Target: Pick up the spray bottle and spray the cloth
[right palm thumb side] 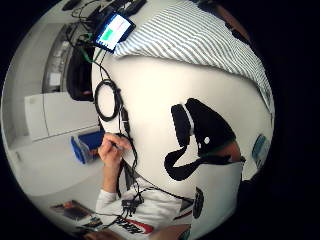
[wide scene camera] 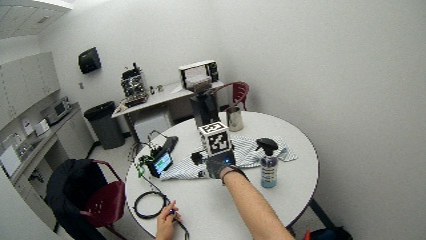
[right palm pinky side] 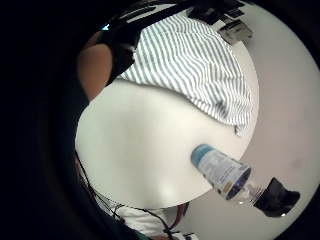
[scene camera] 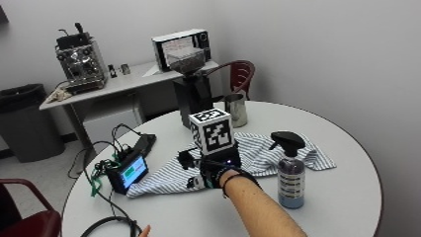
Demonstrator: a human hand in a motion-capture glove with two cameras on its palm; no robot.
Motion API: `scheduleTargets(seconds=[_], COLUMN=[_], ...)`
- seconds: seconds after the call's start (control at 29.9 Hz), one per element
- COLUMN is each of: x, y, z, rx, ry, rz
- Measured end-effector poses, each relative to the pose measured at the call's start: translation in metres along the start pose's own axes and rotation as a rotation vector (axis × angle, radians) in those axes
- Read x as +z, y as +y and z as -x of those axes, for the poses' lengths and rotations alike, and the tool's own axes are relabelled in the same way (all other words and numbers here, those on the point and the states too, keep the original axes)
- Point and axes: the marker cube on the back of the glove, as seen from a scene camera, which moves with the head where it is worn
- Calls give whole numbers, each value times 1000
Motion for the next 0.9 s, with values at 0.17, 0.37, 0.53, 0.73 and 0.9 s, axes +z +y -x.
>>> scheduleTargets(seconds=[0.17,0.37,0.53,0.73,0.9], x=[-3,-2,1,2,-2], y=[0,1,2,0,2], z=[0,2,3,0,-2], rx=[-3,-6,-8,-8,-2], ry=[-5,-7,-2,-2,-6], rz=[-4,1,10,12,11])
